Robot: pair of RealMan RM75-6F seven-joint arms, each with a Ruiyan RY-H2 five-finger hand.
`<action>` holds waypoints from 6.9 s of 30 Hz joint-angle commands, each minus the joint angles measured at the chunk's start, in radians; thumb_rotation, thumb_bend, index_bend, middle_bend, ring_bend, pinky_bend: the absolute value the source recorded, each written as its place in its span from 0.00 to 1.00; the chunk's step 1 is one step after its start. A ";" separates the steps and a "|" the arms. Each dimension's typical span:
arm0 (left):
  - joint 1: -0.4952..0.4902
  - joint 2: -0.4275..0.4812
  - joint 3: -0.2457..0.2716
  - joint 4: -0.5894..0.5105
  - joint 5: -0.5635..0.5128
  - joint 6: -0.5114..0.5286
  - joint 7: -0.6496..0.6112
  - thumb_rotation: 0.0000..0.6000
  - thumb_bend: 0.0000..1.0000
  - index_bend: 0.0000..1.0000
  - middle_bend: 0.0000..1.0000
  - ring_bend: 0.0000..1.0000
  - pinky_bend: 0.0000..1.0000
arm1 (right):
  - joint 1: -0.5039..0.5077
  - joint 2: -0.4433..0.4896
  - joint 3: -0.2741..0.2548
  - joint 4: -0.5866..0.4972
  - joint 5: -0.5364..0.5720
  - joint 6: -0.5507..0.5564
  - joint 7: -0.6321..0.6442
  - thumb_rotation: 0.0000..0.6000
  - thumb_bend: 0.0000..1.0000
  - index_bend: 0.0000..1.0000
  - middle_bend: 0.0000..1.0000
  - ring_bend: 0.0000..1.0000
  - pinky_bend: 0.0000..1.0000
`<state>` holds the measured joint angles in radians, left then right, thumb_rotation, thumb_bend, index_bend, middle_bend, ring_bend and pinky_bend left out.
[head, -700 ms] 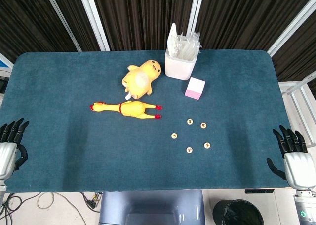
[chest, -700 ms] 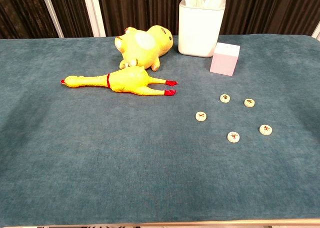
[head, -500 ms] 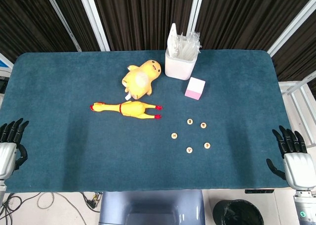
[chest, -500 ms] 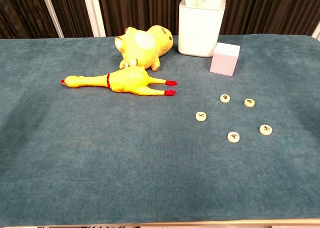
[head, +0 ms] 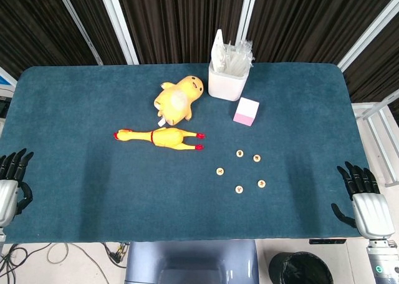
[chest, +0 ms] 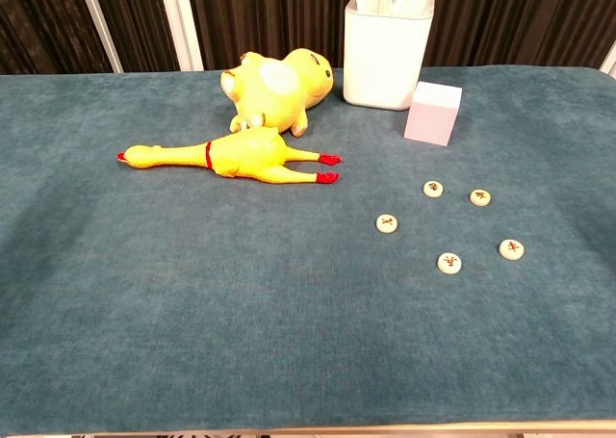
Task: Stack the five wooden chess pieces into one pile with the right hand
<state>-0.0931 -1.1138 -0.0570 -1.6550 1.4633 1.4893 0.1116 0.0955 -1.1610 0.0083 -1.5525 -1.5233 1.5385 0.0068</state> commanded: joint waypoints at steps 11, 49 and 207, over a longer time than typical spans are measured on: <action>0.002 0.004 -0.007 0.000 -0.015 0.000 -0.007 1.00 0.82 0.08 0.00 0.00 0.02 | 0.058 0.038 0.016 -0.023 0.013 -0.128 0.062 1.00 0.36 0.08 0.00 0.00 0.04; -0.005 0.005 -0.010 0.012 -0.023 -0.015 -0.026 1.00 0.82 0.08 0.00 0.00 0.00 | 0.746 -0.385 0.253 0.111 0.780 -0.648 -0.523 1.00 0.36 0.29 0.13 0.17 0.13; -0.005 0.002 -0.012 0.007 -0.031 -0.012 -0.006 1.00 0.82 0.09 0.00 0.00 0.02 | 0.736 -0.393 0.158 0.350 0.820 -0.799 -0.357 1.00 0.39 0.54 0.15 0.18 0.13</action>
<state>-0.0982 -1.1118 -0.0689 -1.6479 1.4320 1.4770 0.1054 0.8313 -1.5542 0.1669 -1.2027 -0.7036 0.7394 -0.3487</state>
